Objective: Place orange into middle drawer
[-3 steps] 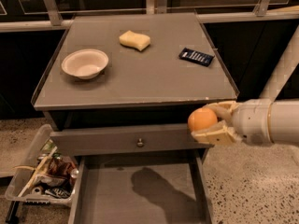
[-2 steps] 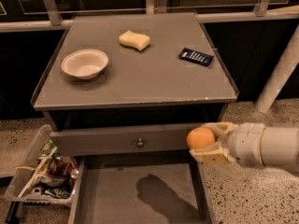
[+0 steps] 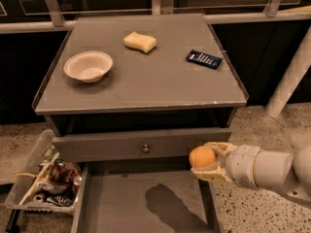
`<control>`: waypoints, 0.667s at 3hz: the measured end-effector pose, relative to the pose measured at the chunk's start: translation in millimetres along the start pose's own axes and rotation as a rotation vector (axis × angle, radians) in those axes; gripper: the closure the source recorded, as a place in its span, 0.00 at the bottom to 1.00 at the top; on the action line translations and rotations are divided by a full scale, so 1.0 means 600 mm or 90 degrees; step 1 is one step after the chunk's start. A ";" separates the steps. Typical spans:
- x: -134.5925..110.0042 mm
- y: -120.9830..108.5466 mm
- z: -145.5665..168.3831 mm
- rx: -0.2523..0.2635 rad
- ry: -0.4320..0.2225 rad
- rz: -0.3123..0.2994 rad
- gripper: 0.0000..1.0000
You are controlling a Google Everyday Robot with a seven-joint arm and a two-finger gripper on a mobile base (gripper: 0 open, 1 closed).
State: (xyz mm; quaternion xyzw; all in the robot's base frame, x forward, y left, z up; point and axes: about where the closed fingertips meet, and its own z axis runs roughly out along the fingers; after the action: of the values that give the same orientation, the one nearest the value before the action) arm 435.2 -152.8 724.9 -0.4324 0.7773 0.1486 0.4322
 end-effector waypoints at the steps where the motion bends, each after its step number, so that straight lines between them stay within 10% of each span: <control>1: 0.039 0.019 0.050 -0.023 0.009 0.008 1.00; 2: 0.079 0.022 0.113 -0.049 -0.024 0.015 1.00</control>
Offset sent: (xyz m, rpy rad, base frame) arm 0.0304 0.0332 -0.1567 0.1733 0.0534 0.1122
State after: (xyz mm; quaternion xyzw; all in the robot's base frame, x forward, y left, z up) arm 449.6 -130.3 645.6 -0.4364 0.7680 0.1916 0.4278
